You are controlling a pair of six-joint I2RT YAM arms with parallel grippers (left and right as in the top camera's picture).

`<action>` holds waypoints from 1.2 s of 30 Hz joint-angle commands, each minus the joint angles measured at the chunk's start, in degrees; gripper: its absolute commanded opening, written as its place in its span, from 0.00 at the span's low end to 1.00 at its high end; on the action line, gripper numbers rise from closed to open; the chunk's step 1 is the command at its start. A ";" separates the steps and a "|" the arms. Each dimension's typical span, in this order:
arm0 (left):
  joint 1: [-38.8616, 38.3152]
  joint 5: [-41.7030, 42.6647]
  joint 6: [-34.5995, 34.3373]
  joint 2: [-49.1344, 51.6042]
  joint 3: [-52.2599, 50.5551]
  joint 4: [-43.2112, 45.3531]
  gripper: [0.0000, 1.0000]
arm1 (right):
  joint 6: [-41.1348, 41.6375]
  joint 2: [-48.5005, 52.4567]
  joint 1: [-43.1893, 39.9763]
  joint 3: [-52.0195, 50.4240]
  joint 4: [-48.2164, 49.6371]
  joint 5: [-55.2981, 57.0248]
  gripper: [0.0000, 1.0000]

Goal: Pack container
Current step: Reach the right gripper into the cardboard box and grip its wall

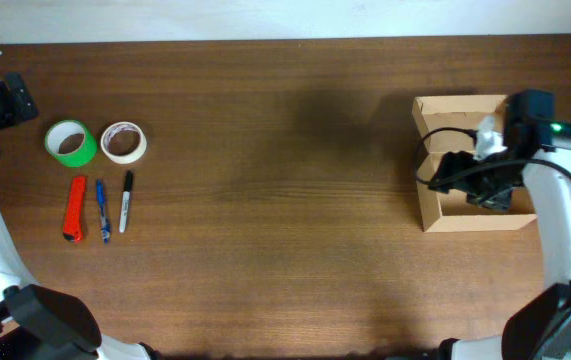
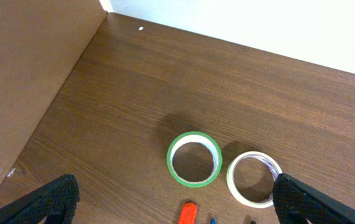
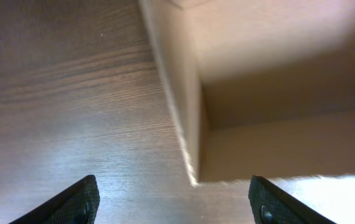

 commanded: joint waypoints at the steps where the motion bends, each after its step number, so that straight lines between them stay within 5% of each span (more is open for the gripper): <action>1: 0.39 -0.44 0.92 0.61 1.22 -0.09 0.99 | -1.66 2.51 3.39 0.98 1.33 4.66 0.78; 8: 0.39 -0.44 0.92 0.61 1.22 -0.09 0.99 | -5.55 7.15 4.68 1.01 7.93 9.73 0.74; 13: 0.39 -0.46 0.92 0.61 1.22 -0.09 0.99 | -6.88 9.90 4.68 0.98 9.44 10.01 0.58; 22: 0.39 -0.46 0.92 0.61 1.22 -0.09 0.99 | -6.82 13.07 7.04 0.98 10.58 10.67 0.46; 24: 0.39 -0.44 0.92 0.61 1.22 -0.09 0.99 | -6.12 13.44 8.04 0.98 10.86 12.13 0.37; 27: 0.39 -0.46 0.92 0.61 1.22 -0.09 0.99 | -4.70 13.53 10.05 1.01 11.82 13.70 0.04; 36: 0.39 -0.44 0.92 0.61 1.22 -0.09 0.99 | -2.27 13.53 15.04 3.65 12.07 13.64 0.04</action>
